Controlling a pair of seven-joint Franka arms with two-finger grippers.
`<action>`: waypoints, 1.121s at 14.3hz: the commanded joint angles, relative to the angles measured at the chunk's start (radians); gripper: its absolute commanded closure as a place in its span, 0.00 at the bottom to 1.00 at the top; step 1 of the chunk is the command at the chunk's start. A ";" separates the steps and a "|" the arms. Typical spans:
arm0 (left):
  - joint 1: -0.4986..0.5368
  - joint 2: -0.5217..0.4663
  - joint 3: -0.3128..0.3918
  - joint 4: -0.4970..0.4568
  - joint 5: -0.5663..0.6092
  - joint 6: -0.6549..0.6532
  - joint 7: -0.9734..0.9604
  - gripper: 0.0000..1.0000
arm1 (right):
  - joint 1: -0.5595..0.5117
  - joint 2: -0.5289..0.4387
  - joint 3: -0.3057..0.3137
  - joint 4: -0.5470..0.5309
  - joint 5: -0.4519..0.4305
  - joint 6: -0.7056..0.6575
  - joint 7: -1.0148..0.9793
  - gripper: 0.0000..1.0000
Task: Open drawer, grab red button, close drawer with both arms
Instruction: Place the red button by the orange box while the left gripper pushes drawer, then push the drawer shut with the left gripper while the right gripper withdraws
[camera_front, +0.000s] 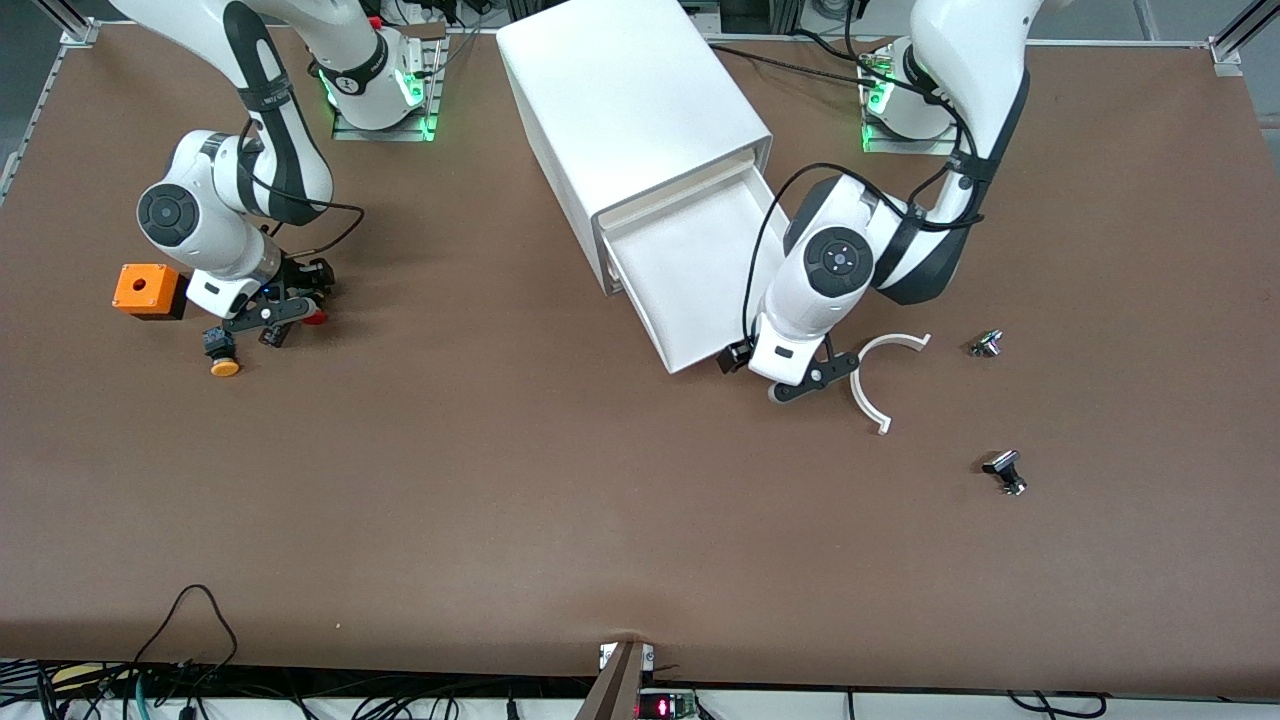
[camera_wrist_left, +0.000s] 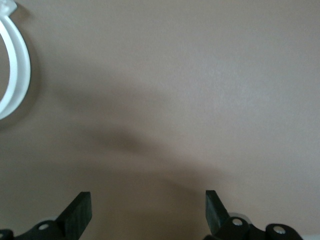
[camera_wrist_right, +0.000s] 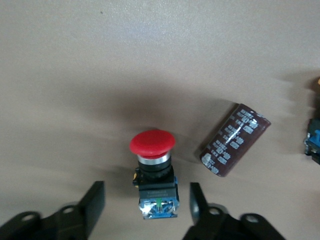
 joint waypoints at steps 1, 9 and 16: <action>-0.032 -0.031 0.006 -0.047 0.032 0.017 -0.039 0.00 | 0.000 -0.055 0.006 0.011 0.018 -0.020 -0.019 0.02; -0.098 -0.146 0.005 -0.182 0.032 0.017 -0.081 0.00 | 0.014 -0.141 0.012 0.400 0.016 -0.470 -0.008 0.01; -0.207 -0.152 0.005 -0.232 0.032 0.017 -0.155 0.00 | 0.036 -0.138 0.014 0.791 -0.001 -0.841 -0.023 0.01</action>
